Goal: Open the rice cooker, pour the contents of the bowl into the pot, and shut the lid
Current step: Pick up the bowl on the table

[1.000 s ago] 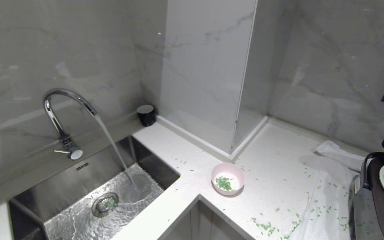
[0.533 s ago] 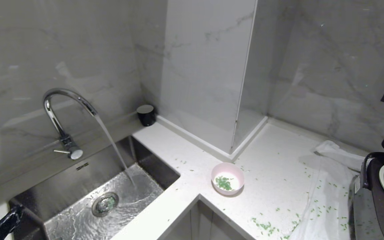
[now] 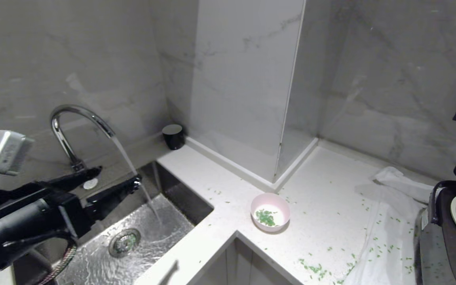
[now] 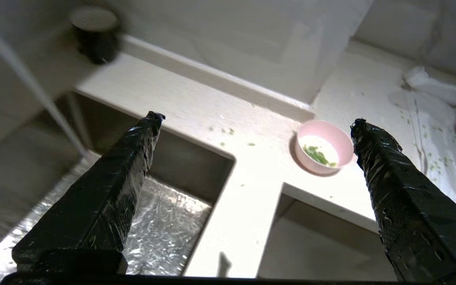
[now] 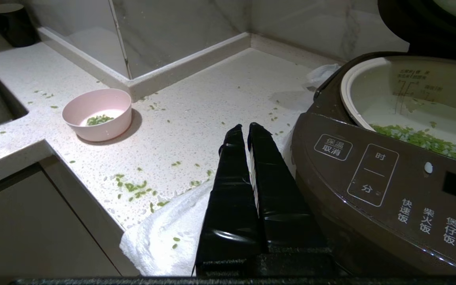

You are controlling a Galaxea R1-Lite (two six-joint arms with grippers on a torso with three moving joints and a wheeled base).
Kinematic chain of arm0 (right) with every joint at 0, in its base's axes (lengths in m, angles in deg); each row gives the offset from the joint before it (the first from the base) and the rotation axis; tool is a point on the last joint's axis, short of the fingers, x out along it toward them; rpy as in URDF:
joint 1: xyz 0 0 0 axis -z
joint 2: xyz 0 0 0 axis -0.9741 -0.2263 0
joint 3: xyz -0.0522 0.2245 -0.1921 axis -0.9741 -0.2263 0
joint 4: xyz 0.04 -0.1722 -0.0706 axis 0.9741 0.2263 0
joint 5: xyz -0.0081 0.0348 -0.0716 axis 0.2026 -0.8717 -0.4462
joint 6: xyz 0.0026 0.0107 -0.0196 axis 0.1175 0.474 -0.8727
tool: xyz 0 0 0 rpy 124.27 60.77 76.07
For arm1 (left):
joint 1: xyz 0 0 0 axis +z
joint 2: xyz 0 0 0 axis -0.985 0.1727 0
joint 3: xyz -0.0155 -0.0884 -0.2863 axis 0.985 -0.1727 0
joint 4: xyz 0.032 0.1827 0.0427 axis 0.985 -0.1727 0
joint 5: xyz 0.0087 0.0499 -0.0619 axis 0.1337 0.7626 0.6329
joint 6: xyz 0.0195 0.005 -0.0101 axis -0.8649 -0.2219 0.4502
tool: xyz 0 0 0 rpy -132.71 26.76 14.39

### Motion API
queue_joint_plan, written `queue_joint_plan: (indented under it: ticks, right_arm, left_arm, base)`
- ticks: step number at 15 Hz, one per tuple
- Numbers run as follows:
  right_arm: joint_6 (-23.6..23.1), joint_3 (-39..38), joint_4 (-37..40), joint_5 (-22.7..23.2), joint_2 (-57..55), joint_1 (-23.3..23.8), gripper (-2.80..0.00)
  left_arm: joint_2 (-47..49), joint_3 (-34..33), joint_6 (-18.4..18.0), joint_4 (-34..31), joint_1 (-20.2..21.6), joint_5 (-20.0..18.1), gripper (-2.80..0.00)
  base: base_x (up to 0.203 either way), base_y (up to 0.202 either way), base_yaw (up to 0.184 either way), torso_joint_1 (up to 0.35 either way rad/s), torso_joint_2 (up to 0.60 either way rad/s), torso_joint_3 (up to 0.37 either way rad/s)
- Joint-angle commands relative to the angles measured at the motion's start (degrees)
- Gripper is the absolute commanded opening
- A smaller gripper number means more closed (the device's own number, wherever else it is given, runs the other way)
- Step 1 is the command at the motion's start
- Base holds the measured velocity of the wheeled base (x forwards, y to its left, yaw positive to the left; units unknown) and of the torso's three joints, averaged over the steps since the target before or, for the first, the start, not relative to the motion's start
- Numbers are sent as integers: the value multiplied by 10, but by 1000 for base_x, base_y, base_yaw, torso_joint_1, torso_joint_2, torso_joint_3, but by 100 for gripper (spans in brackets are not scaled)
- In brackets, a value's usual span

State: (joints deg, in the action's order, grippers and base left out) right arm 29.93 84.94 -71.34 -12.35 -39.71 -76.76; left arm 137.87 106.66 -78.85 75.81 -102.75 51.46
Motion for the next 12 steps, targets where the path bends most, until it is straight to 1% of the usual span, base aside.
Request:
queue_joint_plan:
  ticks: [1,3,4,6,8,10,12]
  right_arm:
    - [0,-1,0,1,-1,-1,-280]
    - [0,-1,0,1,-1,0,-280]
    - [0,-1,0,1,-1,-1,-280]
    - [0,-1,0,1,-1,0,-280]
    - [0,-1,0,1,-1,-1,-280]
    - [0,-1,0,1,-1,-1,-280]
    - [0,-1,0,1,-1,0,-280]
  left_arm:
    - [108,52,18,-34,-57,24,0]
    - [137,110,36,-124,-90,39,0]
    - [160,133,45,-143,-103,41,0]
    - [221,171,64,-151,-123,43,0]
    - [273,214,86,-153,-152,42,0]
    - [328,257,93,-157,-174,44,0]
    - [399,303,96,-158,-183,46,0]
  base:
    - [0,0,0,0,0,0]
    - [0,0,0,0,0,0]
    - [0,0,0,0,0,0]
    - [0,0,0,0,0,0]
    - [0,0,0,0,0,0]
    - [0,0,0,0,0,0]
    - [0,0,0,0,0,0]
